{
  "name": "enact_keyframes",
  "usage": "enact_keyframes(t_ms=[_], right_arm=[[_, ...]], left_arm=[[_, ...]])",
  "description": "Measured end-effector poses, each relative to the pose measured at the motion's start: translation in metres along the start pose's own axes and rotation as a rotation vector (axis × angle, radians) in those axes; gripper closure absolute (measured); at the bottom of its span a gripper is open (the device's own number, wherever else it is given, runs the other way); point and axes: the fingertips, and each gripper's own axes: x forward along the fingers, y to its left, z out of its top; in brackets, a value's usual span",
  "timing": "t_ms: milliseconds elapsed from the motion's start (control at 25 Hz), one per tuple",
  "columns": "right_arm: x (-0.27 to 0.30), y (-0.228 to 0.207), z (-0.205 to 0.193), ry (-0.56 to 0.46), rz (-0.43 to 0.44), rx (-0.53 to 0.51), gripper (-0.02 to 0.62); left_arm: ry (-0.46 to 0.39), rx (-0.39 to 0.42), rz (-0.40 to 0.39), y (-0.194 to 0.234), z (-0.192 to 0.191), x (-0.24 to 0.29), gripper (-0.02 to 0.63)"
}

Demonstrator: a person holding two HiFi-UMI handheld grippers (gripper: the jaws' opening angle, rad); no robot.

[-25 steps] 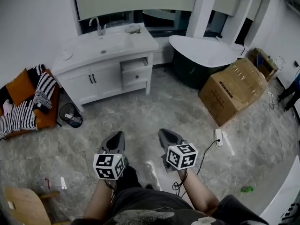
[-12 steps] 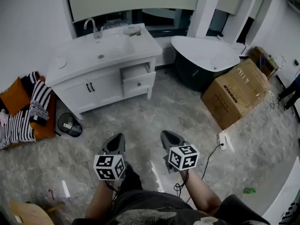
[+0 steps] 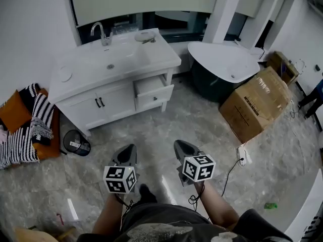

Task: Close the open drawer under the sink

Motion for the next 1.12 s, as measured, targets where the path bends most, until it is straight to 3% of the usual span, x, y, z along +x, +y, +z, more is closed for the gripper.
enact_keyframes(t_ms=[520,840,1120], right_arm=[[0.079,0.023,0.016,0.014,-0.073,0.041,0.560],[0.091,0.016,0.027,-0.003,-0.138,0.022,0.560],[0.098,-0.002,0.025,0.027,-0.149,0.024,0.560]], left_arm=[[-0.012,-0.021,-0.061,0.082,0.023,0.027,0.591],[-0.029,-0.025,-0.053,0.111,0.027,0.028,0.591],[-0.073,-0.029,0.003,0.125,0.035,0.023,0.591]])
